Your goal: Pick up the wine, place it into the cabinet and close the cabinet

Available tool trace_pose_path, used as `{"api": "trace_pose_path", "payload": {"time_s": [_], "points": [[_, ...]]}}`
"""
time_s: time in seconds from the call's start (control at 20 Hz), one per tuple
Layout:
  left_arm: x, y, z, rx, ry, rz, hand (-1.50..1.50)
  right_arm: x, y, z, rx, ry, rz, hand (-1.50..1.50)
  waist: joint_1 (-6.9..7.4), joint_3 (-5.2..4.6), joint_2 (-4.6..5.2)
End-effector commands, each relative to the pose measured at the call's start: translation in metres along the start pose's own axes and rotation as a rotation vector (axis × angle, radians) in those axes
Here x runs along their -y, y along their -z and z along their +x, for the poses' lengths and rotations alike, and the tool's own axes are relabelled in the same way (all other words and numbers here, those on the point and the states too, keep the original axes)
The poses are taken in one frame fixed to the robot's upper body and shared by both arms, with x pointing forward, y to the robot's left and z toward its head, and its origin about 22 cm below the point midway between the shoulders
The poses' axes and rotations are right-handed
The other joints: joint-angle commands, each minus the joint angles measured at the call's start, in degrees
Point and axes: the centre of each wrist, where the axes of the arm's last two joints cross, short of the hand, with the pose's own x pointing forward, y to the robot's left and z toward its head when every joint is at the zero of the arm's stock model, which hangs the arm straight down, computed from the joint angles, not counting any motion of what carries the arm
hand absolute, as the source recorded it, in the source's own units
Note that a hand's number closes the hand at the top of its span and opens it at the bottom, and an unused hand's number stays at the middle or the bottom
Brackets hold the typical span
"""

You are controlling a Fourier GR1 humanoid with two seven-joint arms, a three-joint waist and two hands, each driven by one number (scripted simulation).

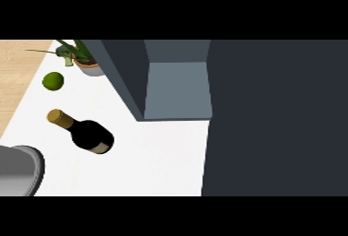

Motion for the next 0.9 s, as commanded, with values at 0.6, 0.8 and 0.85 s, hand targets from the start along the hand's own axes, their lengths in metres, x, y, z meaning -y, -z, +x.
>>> {"api": "trace_pose_path", "payload": {"time_s": [0.6,0.8,0.85], "points": [[-0.074,-0.003,-0.05,-0.084,0.021,0.074,-1.5,-0.002,-0.033,0.048,0.098,0.01,0.025,-1.5,-0.4,0.02,0.07],[-0.068,0.002,-0.075,-0.113,0.025,0.09,-1.5,-0.012,-0.032,0.054,0.091,0.04,0.021,-1.5,-0.12,-0.07,-0.05],[-0.077,0.012,-0.063,-0.131,0.019,0.086,-1.5,-0.011,-0.032,0.048,0.112,0.046,0.006,-1.5,-0.55,0.01,-0.02]]}}
